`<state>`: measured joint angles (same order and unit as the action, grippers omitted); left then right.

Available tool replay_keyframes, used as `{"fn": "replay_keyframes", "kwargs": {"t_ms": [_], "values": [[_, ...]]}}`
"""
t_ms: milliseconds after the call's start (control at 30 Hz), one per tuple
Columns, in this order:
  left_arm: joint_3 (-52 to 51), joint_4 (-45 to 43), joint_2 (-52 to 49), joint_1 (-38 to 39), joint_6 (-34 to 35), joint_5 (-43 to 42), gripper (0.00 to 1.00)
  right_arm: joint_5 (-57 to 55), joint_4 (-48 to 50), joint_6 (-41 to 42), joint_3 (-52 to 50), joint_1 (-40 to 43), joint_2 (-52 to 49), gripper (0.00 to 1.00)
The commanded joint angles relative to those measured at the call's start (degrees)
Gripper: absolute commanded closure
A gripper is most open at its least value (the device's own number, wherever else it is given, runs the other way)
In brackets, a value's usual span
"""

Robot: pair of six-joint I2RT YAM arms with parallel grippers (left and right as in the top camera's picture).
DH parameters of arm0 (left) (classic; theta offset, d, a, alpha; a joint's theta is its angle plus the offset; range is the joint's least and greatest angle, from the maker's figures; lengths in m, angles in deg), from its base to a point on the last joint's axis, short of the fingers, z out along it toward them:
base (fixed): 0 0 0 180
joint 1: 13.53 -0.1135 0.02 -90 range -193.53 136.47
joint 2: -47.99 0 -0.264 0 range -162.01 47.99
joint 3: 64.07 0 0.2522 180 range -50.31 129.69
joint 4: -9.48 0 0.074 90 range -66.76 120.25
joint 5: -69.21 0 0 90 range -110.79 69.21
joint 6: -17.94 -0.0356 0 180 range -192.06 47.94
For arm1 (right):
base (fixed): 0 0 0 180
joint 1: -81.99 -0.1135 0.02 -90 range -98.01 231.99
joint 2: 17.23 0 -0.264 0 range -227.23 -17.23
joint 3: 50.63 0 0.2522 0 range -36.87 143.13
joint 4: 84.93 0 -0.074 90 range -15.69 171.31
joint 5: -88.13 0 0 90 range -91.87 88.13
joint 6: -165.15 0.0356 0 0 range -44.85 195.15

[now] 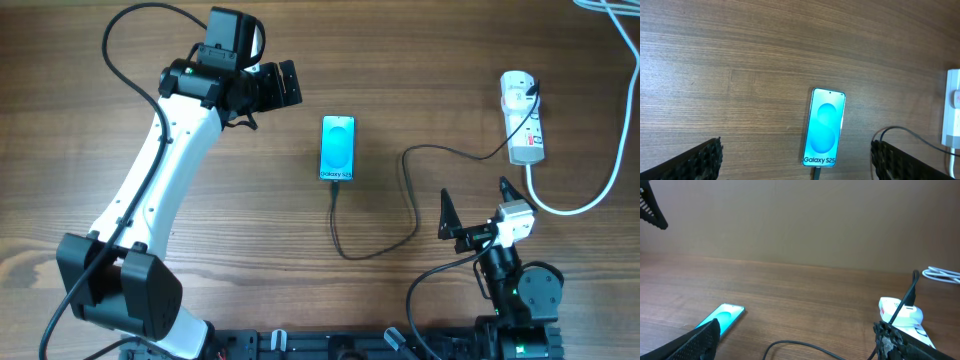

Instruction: Plug charger to phone and switch on socket

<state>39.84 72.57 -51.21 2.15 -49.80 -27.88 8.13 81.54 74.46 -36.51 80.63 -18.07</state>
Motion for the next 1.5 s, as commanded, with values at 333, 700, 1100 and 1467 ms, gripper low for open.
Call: {"fn": "replay_keyframes", "kwargs": {"t_ms": [333, 700, 1100, 1467], "values": [[-17.5, -0.6, 5.9, 0.7, 0.5, 12.1, 0.00, -1.0, 0.3, 0.9, 0.0, -0.4, 0.6, 0.00], [-33.6, -3.5, 26.4, 0.2, 0.5, 12.5, 0.00, -1.0, 0.3, 0.9, 0.0, -0.4, 0.6, 0.00], [-55.7, -9.3, 58.6, -5.4, 0.7, 7.8, 0.00, -1.0, 0.3, 0.9, 0.0, -0.4, 0.6, 0.00], [-69.0, -14.4, 71.1, -17.0, -5.2, -4.0, 0.00, -1.0, 0.3, 0.9, 0.0, -0.4, 0.6, 0.00]]}}
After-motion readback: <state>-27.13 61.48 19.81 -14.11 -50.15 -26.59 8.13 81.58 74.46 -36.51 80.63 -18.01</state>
